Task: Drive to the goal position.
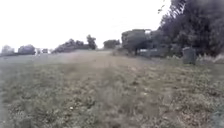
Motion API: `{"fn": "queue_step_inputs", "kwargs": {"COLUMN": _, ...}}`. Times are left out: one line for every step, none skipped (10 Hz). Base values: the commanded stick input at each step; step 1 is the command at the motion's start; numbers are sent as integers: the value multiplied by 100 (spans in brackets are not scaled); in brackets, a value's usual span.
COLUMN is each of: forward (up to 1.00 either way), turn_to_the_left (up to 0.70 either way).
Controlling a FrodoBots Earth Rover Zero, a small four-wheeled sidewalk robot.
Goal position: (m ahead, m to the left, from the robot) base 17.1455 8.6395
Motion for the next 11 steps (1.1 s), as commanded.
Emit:
{"fn": "queue_step_inputs", "kwargs": {"forward": 70, "turn_to_the_left": 0}}
{"fn": "queue_step_inputs", "kwargs": {"forward": 70, "turn_to_the_left": 0}}
{"fn": "queue_step_inputs", "kwargs": {"forward": 70, "turn_to_the_left": 0}}
{"fn": "queue_step_inputs", "kwargs": {"forward": 70, "turn_to_the_left": 0}}
{"fn": "queue_step_inputs", "kwargs": {"forward": 70, "turn_to_the_left": 0}}
{"fn": "queue_step_inputs", "kwargs": {"forward": 70, "turn_to_the_left": 0}}
{"fn": "queue_step_inputs", "kwargs": {"forward": 70, "turn_to_the_left": 0}}
{"fn": "queue_step_inputs", "kwargs": {"forward": 70, "turn_to_the_left": 0}}
{"fn": "queue_step_inputs", "kwargs": {"forward": 70, "turn_to_the_left": 0}}
{"fn": "queue_step_inputs", "kwargs": {"forward": 70, "turn_to_the_left": 0}}
{"fn": "queue_step_inputs", "kwargs": {"forward": 70, "turn_to_the_left": 0}}
